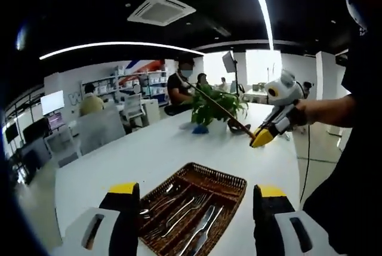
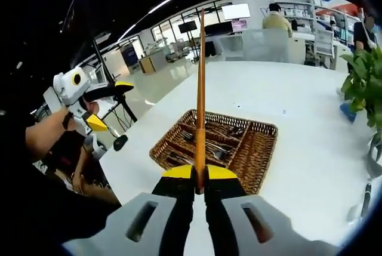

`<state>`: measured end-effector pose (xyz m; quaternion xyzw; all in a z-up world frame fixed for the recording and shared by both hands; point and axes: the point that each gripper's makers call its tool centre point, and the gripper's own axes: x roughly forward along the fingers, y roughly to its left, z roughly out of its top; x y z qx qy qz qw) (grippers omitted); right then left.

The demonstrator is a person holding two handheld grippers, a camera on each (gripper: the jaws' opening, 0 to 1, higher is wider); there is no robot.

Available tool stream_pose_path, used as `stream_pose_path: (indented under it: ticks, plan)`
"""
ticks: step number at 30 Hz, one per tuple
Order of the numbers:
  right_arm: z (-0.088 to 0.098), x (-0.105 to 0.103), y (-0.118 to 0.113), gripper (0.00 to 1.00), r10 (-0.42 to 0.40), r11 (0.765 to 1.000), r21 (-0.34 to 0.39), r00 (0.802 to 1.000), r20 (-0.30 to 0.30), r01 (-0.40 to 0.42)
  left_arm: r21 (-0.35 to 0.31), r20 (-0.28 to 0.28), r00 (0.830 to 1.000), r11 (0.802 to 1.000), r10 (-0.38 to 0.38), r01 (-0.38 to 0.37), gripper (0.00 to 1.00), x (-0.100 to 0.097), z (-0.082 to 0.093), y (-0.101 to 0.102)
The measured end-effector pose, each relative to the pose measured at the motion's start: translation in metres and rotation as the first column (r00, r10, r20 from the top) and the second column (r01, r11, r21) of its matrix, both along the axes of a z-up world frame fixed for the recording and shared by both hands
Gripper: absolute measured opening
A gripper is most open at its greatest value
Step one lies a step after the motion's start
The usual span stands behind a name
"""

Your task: Arrange the knives, forks, and spoons in their matching storage slots by inserting each utensil handle-first until every utensil is classified and aligned in the correct compartment

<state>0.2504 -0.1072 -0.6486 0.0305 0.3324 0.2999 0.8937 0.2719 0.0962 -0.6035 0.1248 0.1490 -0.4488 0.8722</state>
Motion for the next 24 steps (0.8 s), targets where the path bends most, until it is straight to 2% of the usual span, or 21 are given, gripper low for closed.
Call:
stream_pose_path:
  ticks: [3, 7, 13, 24]
  plan:
    - [-0.004, -0.001, -0.003, 0.04, 0.009, 1.000, -0.026, 1.000, -0.027, -0.010, 0.023, 0.017, 0.999, 0.999, 0.043, -0.044, 1.00, 0.005, 0.000, 0.016]
    - [-0.009, 0.003, -0.014, 0.04, -0.035, 0.998, -0.049, 0.998, -0.051, 0.032, 0.054, 0.038, 0.996, 0.995, 0.080, -0.082, 1.00, 0.005, 0.001, 0.033]
    - [-0.011, 0.010, -0.027, 0.04, -0.086, 0.994, -0.068, 0.993, -0.078, 0.081, 0.007, 0.021, 0.991, 0.991, 0.135, -0.135, 1.00, 0.006, 0.006, 0.059]
    - [-0.013, 0.026, -0.032, 0.04, -0.138, 0.988, -0.086, 0.984, -0.109, 0.129, 0.011, 0.018, 0.982, 0.982, 0.186, -0.186, 1.00, 0.002, -0.005, 0.088]
